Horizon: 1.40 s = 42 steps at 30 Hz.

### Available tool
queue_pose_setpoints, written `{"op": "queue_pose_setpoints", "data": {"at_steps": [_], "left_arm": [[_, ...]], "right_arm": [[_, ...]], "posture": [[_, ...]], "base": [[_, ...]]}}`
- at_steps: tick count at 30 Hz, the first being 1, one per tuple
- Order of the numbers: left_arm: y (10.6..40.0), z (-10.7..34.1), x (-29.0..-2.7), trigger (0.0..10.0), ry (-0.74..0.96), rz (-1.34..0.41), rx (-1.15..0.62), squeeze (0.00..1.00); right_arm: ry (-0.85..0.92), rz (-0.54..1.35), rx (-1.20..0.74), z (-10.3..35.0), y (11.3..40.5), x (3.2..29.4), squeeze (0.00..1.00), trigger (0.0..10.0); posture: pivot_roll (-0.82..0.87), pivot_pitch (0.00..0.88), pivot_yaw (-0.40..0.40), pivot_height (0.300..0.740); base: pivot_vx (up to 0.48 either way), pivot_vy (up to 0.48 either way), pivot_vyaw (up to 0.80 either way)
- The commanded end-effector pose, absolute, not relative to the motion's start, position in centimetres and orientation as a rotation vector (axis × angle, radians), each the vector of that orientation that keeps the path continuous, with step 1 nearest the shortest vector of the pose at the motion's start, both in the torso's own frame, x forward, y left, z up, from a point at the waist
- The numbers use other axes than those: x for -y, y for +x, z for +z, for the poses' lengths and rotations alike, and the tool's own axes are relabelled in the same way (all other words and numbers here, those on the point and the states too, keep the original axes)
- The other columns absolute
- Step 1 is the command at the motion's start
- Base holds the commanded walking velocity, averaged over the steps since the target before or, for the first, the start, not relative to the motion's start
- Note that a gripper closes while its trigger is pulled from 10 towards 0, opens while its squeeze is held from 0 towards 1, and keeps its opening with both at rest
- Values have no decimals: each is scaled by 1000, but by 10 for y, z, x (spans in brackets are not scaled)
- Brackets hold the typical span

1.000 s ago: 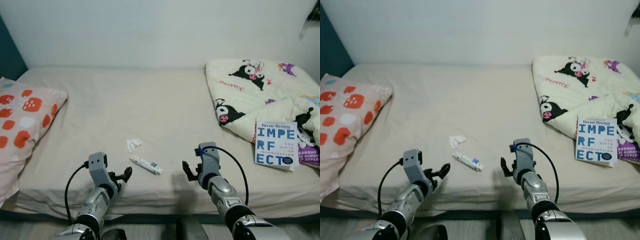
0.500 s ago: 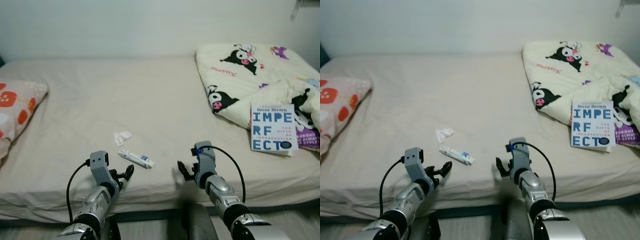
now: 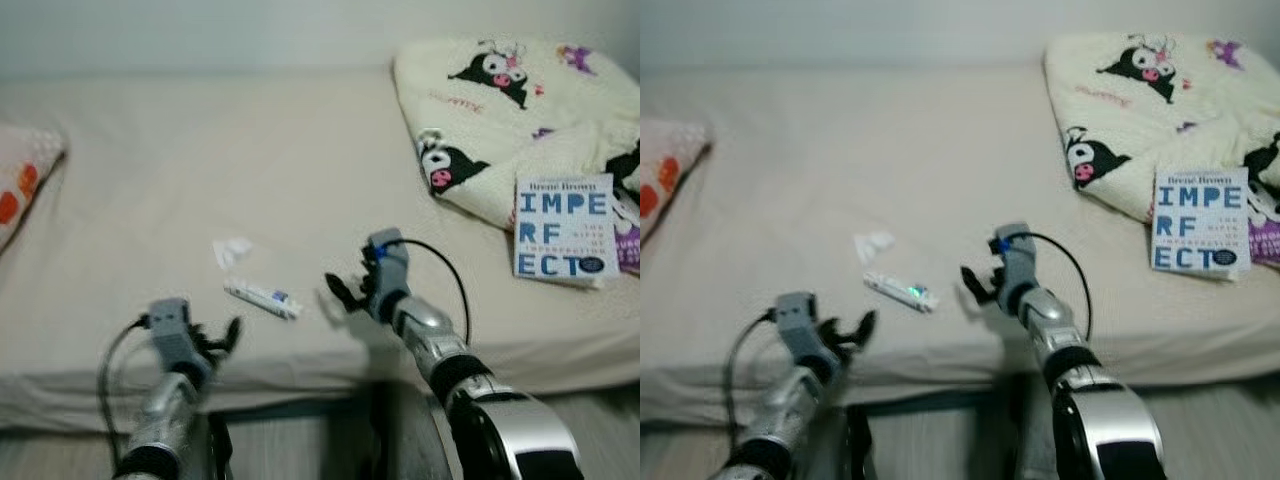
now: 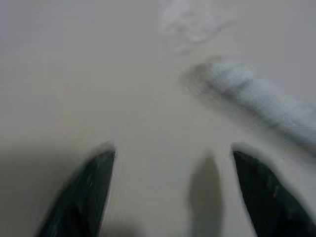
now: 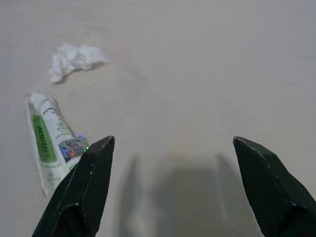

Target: Clean up the room

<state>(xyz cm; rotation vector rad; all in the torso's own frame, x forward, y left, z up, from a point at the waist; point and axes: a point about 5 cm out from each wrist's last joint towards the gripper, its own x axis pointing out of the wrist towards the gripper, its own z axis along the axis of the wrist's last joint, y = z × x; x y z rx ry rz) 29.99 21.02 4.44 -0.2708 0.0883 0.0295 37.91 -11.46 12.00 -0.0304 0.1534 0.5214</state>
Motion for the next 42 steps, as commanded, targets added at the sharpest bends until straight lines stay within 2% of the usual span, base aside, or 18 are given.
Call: {"op": "queue_pose_setpoints", "data": {"at_steps": [1,3,5,6,11,14,20,21,22,34,42], "left_arm": [[294,45,-224,10000,-238,90,-84,0],[281,66,-256,10000,-184,212,4,0],[281,66,-256,10000,-184,212,4,0],[268,89,-276,10000,-135,258,71,0],[258,104,-282,10000,-107,261,96,0],[249,107,-278,10000,-101,250,88,0],[242,110,-273,10000,-102,242,73,0],[239,113,-269,10000,-110,233,65,0],[237,115,-267,10000,-113,225,59,0],[233,126,-254,10000,-135,202,28,0],[254,131,-238,10000,-205,162,48,0]], "right_arm": [[-33,556,-184,115,376,108,0,10000],[-36,645,-162,125,379,94,0,10000],[-36,645,-162,125,379,94,0,10000],[-57,709,-153,133,380,82,0,10000],[-147,739,-175,134,380,75,0,10000],[-199,754,-194,131,379,72,0,10000],[-277,736,-212,128,379,73,0,10000],[-323,704,-221,128,381,75,0,4549],[-350,676,-227,129,383,77,0,0],[-295,633,-190,140,388,79,0,0],[-139,567,-70,163,396,86,0,0]], "posture": [[95,341,-19,521],[165,413,-25,521],[165,413,-25,521],[199,458,-21,521],[216,472,-19,521],[235,509,-10,521],[240,520,-7,521],[251,540,-3,521],[253,540,-3,521],[248,530,-12,521],[180,446,-31,521]], "base": [[0,0,0],[0,0,0],[0,0,0],[0,0,0],[0,0,0],[0,0,0],[0,0,0],[0,0,0],[0,0,0],[0,0,0],[0,0,0]]}}
